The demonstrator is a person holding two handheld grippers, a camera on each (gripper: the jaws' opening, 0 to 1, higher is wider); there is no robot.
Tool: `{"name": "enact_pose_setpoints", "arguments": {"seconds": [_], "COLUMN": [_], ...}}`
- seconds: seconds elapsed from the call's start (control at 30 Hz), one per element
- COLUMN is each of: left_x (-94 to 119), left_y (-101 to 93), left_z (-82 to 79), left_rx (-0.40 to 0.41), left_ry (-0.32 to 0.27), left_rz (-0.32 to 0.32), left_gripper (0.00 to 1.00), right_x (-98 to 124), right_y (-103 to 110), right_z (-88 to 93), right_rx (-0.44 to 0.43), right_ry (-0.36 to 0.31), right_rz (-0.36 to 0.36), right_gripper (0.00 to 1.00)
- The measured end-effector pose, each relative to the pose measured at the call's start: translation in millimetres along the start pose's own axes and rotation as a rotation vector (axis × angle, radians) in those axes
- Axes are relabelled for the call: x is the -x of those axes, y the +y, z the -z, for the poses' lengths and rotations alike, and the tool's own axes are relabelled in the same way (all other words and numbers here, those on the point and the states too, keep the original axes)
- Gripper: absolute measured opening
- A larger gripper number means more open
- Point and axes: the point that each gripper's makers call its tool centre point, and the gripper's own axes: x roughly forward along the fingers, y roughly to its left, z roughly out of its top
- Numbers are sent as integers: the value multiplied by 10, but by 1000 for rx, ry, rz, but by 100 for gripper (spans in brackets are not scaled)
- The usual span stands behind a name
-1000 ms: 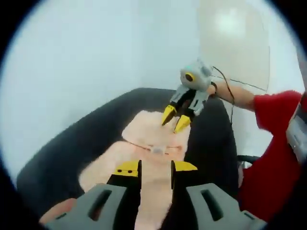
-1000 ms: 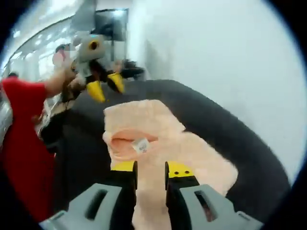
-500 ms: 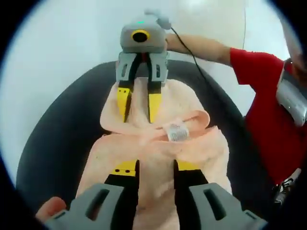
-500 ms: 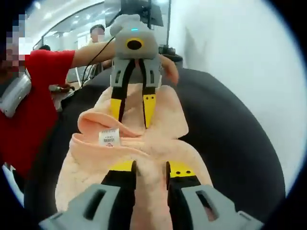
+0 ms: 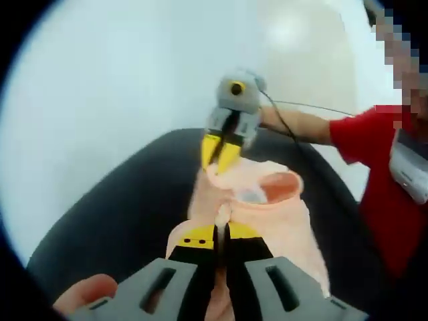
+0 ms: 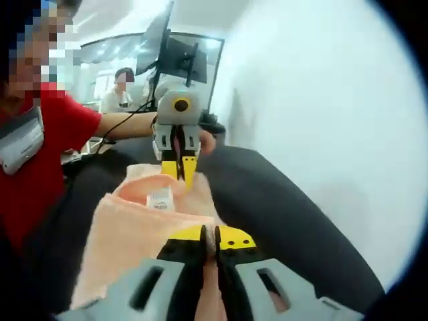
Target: Fold the towel on the table until its edges align and the towel forms a compact rectangular stack.
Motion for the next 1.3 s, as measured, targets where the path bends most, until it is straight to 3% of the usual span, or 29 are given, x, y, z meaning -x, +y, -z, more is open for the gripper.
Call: {"name": "enact_pose_setpoints", "arguments": {"seconds": [0.07, 0.1, 0.13, 0.23, 0.3, 0.4, 0.5, 0.57, 0.63, 0.67, 0.73, 0.8, 0.83, 0.87, 0.9, 1.0, 1.07, 1.13, 1.23, 1.3], "left_x": [-69, -97, -122, -202, -173, -19, 186, 422, 515, 542, 573, 465, 388, 307, 214, -64, -118, -172, -299, -280], "left_y": [67, 64, 70, 124, 188, 340, 465, 448, 95, -182, -608, -865, -869, -828, -819, -928, -836, -661, -612, -624], "left_z": [156, 268, 319, 430, 375, 189, 93, 92, 45, 47, 114, 281, 379, 442, 456, 464, 457, 414, 480, 492], "left_rx": [-127, -166, -174, -113, -14, 67, 122, 149, 101, 54, -46, -115, -132, -155, -160, -40, -109, -155, -138, -126], "left_ry": [92, 151, 170, 178, 128, 44, 28, 55, 52, 64, 98, 150, 187, 207, 196, 147, 169, 155, 180, 178], "left_rz": [-7, 0, -5, -3, -28, -93, -187, -293, -252, -197, -152, -172, -226, -286, -313, -315, -415, -486, -477, -460], "left_gripper": [2, 3, 3, 6, 11, 17, 28, 26, 24, 24, 24, 24, 24, 24, 22, 23, 24, 24, 20, 3], "right_x": [-87, -148, -188, -283, -320, -228, 56, 286, 397, 401, 328, 217, 168, 130, 109, 110, 122, 122, 61, -19], "right_y": [-167, -188, -205, -221, -198, -270, -417, -447, -220, -40, 386, 719, 827, 916, 959, 1040, 1082, 1100, 1074, 1055], "right_z": [92, 169, 295, 597, 636, 458, 122, -92, -313, -377, -382, -301, -273, -269, -245, -125, -3, 73, 176, 301], "right_rx": [35, 30, 47, 143, 147, 78, 47, 31, 36, 21, 86, 180, 216, 197, 167, 93, 111, 186, 285, 362], "right_ry": [30, 54, 110, 242, 235, 159, 67, 18, -42, -57, -16, 47, 61, 50, 50, 56, 77, 103, 148, 211], "right_rz": [83, 97, 111, 138, 145, 207, 308, 379, 352, 319, 228, 182, 178, 175, 186, 270, 346, 394, 439, 451], "right_gripper": [3, 4, 4, 4, 7, 24, 23, 22, 16, 16, 16, 16, 16, 16, 16, 15, 15, 15, 15, 15]}}
